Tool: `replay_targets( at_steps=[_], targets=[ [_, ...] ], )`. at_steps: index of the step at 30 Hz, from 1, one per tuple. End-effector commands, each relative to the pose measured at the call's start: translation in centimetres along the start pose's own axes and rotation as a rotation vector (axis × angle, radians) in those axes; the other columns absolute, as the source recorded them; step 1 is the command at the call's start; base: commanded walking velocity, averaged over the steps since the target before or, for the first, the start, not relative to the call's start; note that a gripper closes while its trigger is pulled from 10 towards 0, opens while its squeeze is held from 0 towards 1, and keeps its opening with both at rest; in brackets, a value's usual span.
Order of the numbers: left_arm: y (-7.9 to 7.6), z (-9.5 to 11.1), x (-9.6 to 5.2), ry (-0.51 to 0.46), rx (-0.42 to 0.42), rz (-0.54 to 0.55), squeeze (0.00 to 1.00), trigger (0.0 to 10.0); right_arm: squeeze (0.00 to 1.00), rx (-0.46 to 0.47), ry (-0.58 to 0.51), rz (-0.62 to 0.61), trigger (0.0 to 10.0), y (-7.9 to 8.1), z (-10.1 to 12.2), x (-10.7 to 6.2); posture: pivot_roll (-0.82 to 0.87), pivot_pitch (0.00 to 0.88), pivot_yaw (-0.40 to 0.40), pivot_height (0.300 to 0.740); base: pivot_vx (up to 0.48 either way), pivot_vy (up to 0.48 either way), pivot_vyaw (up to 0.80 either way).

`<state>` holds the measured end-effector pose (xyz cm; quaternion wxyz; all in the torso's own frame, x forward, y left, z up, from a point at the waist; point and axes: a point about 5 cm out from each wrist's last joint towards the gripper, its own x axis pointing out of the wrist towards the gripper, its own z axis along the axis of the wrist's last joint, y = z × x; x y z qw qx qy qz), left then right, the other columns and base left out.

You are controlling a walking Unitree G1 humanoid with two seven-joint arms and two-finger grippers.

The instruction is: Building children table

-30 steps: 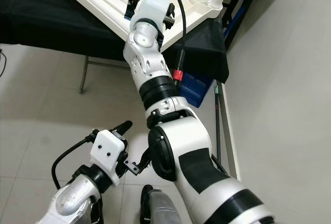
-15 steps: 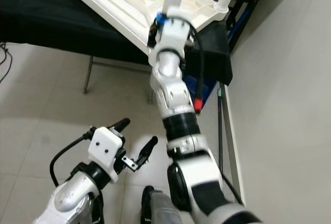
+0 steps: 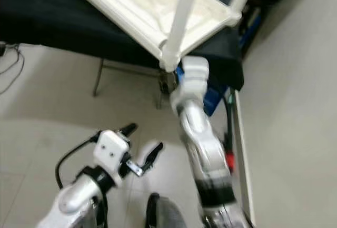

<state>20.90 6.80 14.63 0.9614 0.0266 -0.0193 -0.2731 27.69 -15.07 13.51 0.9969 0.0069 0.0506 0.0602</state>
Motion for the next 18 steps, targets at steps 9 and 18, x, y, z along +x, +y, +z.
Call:
replay_targets(
  at_steps=[9,18],
  targets=[
    [0.6,-1.3,0.9,0.036,-0.027,-0.006,0.0,10.0,0.0,-0.033,0.007,0.14,10.0,1.1,-1.7,-2.8,0.09,0.098,-0.076,0.74,0.0,0.0,0.0],
    [2.1,-3.1,2.7,0.089,-0.047,0.024,0.0,10.0,0.0,0.003,0.004,0.122,10.0,1.0,-2.2,-1.3,0.1,0.036,-0.051,0.74,0.0,0.0,0.0]
  ],
)
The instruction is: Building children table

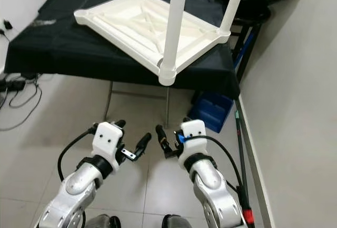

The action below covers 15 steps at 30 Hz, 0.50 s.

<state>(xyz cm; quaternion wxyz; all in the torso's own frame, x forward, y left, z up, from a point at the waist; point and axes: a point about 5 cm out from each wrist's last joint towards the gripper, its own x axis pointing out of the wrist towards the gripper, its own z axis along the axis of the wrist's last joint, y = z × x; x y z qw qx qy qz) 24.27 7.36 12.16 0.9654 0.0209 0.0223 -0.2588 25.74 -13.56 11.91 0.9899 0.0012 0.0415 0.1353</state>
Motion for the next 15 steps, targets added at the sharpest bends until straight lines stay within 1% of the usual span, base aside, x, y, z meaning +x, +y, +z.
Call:
replay_targets(
  at_steps=[1,2,6,9,12,14,15],
  targets=[
    [0.0,-0.4,0.2,0.012,-0.013,-0.004,0.0,10.0,0.0,0.024,0.018,-0.028,10.0,-0.7,-0.4,0.2,0.1,0.036,-0.051,0.74,0.0,0.0,0.0],
    [0.3,-0.6,0.5,0.019,-0.016,0.006,0.0,10.0,0.0,0.038,0.006,-0.052,10.0,-1.4,0.0,0.8,0.09,0.028,-0.051,0.74,0.0,0.0,0.0],
    [0.3,-0.7,0.6,0.021,-0.015,0.012,0.0,10.0,0.0,0.044,-0.005,-0.059,10.0,-1.6,0.3,1.0,0.09,0.026,-0.051,0.74,0.0,0.0,0.0],
    [0.6,-0.9,1.1,0.034,-0.013,0.023,0.0,10.0,0.0,-0.021,-0.012,-0.048,10.0,-1.8,0.6,2.1,0.1,0.024,-0.058,0.74,0.0,0.0,0.0],
    [0.7,-1.0,1.2,0.036,-0.022,0.026,0.0,10.0,0.0,-0.025,-0.009,-0.047,10.0,-1.7,0.5,2.2,0.1,0.019,-0.058,0.74,0.0,0.0,0.0],
    [1.0,-1.2,1.4,0.052,-0.041,0.041,0.0,10.0,0.0,-0.028,0.013,-0.044,10.0,-1.4,-0.2,2.0,0.1,0.016,-0.06,0.74,0.338,0.0,0.77],
    [1.1,-1.3,1.3,0.057,-0.037,0.052,0.0,10.0,0.0,-0.023,0.031,-0.052,10.0,-1.2,-0.5,1.8,0.1,0.017,-0.057,0.74,0.446,0.0,0.0]
  ],
)
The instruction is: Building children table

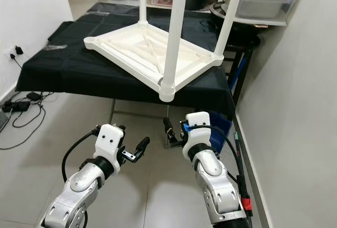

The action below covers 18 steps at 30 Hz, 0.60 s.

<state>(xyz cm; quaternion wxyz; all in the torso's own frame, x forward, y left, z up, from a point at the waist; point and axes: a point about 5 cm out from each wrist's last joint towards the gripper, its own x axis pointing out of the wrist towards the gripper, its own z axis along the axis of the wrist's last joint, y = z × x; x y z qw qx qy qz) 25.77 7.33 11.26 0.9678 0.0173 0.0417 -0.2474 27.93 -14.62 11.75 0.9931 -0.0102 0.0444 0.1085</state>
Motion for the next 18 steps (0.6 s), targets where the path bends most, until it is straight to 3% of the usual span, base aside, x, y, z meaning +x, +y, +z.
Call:
replay_targets(
  at_steps=[1,14,18],
  targets=[
    [0.5,-0.5,0.0,0.023,-0.018,0.035,0.0,10.0,0.0,0.008,0.026,-0.005,10.0,0.5,-0.7,-0.2,0.1,0.015,-0.058,0.74,0.446,0.0,0.0],
    [0.5,-0.9,0.0,0.038,-0.015,0.032,0.0,10.0,0.0,0.011,0.036,-0.038,10.0,-0.4,-0.7,0.1,0.1,0.012,-0.056,0.74,0.457,0.0,0.0],
    [0.3,-0.9,-0.1,0.033,0.006,0.006,0.0,10.0,0.0,0.002,0.126,-0.059,10.0,-0.9,-1.7,0.2,0.11,0.007,-0.059,0.74,0.0,0.0,0.0]
  ],
)
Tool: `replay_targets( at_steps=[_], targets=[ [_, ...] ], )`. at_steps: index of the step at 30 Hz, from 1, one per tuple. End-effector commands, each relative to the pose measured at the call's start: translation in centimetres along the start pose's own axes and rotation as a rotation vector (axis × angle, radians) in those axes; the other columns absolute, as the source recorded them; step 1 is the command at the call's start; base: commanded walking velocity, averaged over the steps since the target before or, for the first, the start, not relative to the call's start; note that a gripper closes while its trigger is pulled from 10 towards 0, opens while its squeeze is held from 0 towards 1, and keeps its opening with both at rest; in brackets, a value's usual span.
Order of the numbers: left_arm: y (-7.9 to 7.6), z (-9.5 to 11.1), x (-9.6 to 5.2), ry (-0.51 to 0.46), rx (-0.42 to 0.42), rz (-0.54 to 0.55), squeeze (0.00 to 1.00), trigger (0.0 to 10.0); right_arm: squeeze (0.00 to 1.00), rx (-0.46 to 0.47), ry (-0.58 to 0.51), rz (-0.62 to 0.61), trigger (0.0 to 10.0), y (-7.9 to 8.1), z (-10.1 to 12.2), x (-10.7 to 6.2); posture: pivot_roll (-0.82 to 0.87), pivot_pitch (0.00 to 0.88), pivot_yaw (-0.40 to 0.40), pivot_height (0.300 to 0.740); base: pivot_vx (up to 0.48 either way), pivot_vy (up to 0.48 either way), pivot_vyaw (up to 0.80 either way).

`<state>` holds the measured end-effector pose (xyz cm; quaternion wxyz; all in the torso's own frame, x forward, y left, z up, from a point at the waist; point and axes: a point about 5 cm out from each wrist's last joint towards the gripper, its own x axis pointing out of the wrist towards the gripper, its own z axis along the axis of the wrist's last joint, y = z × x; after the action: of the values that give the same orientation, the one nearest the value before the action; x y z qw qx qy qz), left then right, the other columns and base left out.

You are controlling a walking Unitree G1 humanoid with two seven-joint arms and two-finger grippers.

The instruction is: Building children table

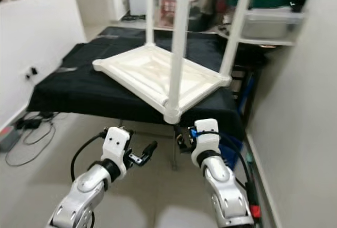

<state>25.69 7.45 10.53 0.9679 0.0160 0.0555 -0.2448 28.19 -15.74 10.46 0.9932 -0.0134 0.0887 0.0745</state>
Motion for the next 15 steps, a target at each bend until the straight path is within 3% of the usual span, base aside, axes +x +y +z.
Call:
replay_targets(
  at_steps=[1,6,9,13,15],
  targets=[
    [0.3,-0.2,0.0,0.01,0.02,0.007,0.0,10.0,0.0,-0.011,0.087,0.007,10.0,0.2,-1.0,0.2,0.11,0.008,-0.057,0.74,0.0,0.0,0.0],
    [0.3,-0.3,-0.1,0.013,0.022,0.009,0.0,10.0,0.0,-0.044,0.221,0.042,10.0,-0.1,-2.2,0.3,0.11,0.01,-0.055,0.74,0.0,0.0,0.0],
    [0.3,-0.2,-0.1,0.013,0.023,0.007,0.0,10.0,0.0,-0.049,0.226,0.042,10.0,-0.3,-2.2,0.4,0.11,0.01,-0.055,0.74,0.0,0.0,0.0],
    [0.2,-0.2,-0.2,0.012,0.028,0.004,0.0,10.0,0.0,-0.102,0.274,-0.012,10.0,-2.1,-2.1,0.6,0.11,0.017,-0.055,0.74,0.0,0.0,0.0],
    [0.1,-0.2,-0.2,0.009,0.033,0.001,0.0,10.0,0.0,-0.074,0.287,0.01,10.0,-2.4,-2.0,0.6,0.12,0.022,-0.059,0.74,0.0,0.0,0.0]
  ],
)
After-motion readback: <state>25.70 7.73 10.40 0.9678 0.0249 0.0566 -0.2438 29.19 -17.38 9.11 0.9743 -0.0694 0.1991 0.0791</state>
